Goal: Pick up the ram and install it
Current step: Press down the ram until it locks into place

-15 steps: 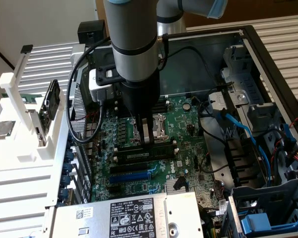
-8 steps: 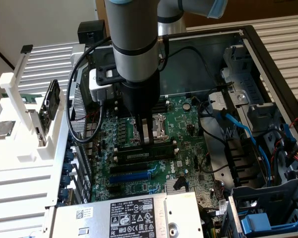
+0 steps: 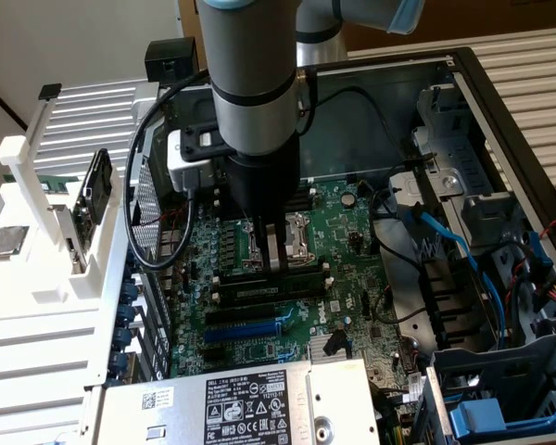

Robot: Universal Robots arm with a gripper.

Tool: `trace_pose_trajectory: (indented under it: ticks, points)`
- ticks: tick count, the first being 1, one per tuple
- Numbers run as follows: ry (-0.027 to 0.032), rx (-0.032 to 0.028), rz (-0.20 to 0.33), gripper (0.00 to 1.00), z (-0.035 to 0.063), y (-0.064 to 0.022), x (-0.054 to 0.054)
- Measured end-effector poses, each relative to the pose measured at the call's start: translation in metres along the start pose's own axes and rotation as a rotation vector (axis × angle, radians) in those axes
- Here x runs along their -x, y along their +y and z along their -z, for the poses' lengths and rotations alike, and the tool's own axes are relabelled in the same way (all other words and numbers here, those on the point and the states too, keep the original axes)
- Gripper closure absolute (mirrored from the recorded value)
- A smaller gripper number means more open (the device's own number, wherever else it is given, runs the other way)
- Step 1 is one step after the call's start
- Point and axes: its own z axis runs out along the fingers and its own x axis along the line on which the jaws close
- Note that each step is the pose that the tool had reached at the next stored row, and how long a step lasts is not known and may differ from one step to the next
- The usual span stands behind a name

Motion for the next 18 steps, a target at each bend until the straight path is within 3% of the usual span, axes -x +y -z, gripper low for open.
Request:
trace_pose_trajectory:
  ticks: [18]
  points:
    - [-0.0008,0.0009,0.0,0.9,-0.0049,-0.0006,-0.001]
